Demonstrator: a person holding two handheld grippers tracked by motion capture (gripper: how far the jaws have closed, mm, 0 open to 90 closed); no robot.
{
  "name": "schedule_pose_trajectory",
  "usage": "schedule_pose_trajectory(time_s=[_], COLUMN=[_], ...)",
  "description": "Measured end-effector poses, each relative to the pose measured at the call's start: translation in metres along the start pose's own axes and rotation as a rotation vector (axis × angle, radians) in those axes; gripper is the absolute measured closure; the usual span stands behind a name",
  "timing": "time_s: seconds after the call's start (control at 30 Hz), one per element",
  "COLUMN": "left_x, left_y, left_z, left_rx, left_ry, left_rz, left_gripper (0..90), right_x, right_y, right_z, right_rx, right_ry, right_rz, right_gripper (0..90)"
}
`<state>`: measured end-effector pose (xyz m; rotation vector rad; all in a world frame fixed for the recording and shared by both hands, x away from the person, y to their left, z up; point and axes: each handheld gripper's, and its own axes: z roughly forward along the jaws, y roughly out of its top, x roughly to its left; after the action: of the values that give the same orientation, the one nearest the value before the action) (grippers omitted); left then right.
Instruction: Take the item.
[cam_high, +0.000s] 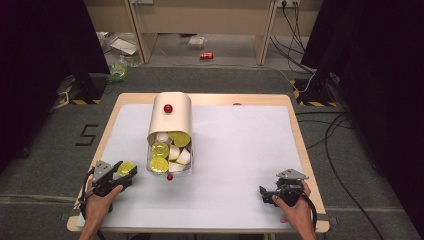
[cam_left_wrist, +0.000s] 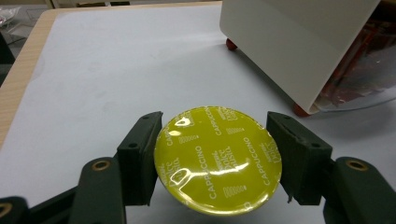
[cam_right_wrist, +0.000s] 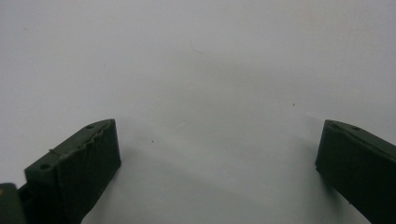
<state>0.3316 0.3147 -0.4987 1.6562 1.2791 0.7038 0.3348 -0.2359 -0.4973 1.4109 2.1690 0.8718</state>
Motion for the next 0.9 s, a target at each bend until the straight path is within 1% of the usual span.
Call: schedule_pose_trajectory(time_s=[0.13, 0.17, 0.2, 0.27, 0.3, 0.33, 0.37, 0.5, 0.73, 0.8, 0.9], left_x=[0.0004, 0.0007, 0.0008, 0.0006, 0.0, 0.0, 0.0002, 0.0013, 0.0015, 0.002, 0.0014], left_y=[0.0003, 0.0005, 0.0011, 0.0013, 0.0019, 0.0019, 0.0025, 0.003, 0.0032, 0.0032, 0.0031], left_z=[0.001, 0.0017, 0.0032, 0.0038, 0.0056, 0.0056, 0.0069, 0.009, 0.0093, 0.0093, 0.0091], left_rx=[0.009, 0.016, 0.033, 0.039, 0.057, 0.057, 0.075, 0.093, 0.101, 0.099, 0.096], left_ry=[0.001, 0.0, -0.003, -0.004, 0.002, 0.002, 0.01, 0.011, 0.009, 0.009, 0.003], left_rz=[-0.007, -0.008, -0.008, -0.007, -0.004, -0.004, -0.003, -0.018, -0.018, -0.024, -0.017], left_gripper=[38.0, 38.0, 38.0, 38.0, 37.9, 37.9, 37.9, 37.7, 36.7, 35.6, 32.7], right_x=[0.0, 0.0, 0.0, 0.0, 0.0, 0.0, 0.0, 0.0, 0.0, 0.0, 0.0], right_y=[0.0, 0.0, 0.0, 0.0, 0.0, 0.0, 0.0, 0.0, 0.0, 0.0, 0.0], right_z=[0.0, 0.0, 0.0, 0.0, 0.0, 0.0, 0.0, 0.0, 0.0, 0.0, 0.0], right_rx=[0.0, 0.0, 0.0, 0.0, 0.0, 0.0, 0.0, 0.0, 0.0, 0.0, 0.0], right_ry=[0.0, 0.0, 0.0, 0.0, 0.0, 0.0, 0.0, 0.0, 0.0, 0.0, 0.0], right_rz=[0.0, 0.0, 0.0, 0.0, 0.0, 0.0, 0.0, 0.0, 0.0, 0.0, 0.0], right_gripper=[0.3, 0.3, 0.3, 0.3, 0.3, 0.3, 0.3, 0.3, 0.3, 0.3, 0.3])
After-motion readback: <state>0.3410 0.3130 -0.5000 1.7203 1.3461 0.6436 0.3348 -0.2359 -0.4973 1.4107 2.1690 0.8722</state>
